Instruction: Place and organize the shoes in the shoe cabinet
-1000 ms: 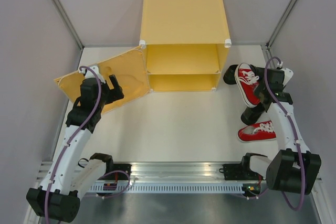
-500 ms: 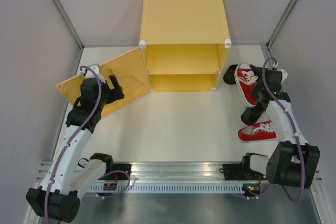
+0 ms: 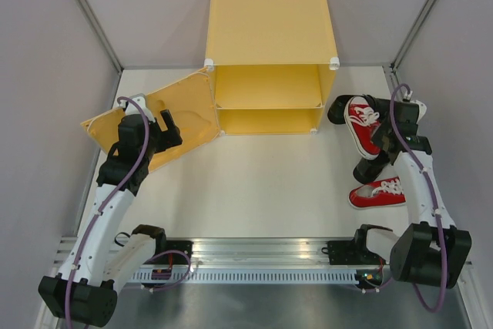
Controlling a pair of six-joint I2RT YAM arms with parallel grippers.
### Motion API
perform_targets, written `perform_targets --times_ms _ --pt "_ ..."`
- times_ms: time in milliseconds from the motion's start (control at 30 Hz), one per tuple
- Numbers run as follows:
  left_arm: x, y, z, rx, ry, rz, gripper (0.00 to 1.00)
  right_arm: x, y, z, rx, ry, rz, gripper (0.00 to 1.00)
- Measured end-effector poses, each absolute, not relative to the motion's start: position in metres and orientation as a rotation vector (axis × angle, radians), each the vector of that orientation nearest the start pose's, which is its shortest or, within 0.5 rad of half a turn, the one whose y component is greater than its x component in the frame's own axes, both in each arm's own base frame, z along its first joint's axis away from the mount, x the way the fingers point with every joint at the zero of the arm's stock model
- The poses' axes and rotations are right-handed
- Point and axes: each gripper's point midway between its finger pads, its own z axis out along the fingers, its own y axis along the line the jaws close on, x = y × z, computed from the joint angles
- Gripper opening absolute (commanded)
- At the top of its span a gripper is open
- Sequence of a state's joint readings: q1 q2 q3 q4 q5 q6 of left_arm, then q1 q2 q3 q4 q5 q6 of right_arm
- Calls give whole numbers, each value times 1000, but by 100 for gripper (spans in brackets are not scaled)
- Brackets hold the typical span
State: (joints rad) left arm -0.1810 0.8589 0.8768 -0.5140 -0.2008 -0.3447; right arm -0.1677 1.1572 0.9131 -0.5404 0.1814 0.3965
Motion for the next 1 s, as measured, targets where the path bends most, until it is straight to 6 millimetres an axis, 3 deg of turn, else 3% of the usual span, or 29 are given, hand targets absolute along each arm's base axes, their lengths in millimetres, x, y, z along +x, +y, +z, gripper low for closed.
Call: perform_targets --times_ms 333,500,633,767,1000 --pt "291 -30 225 -295 2036 -110 100 286 -64 218 682 2108 -84 0" --pt "291 -30 224 -295 2040 -109 100 263 -55 230 633 2117 -60 0" --pt "291 -30 224 -295 2041 -109 100 254 -34 233 555 2142 58 0" --pt "291 -30 224 -295 2039 -109 100 247 -4 216 467 2188 204 0" --pt "291 -30 225 -295 2037 -110 100 211 47 133 408 2353 414 0"
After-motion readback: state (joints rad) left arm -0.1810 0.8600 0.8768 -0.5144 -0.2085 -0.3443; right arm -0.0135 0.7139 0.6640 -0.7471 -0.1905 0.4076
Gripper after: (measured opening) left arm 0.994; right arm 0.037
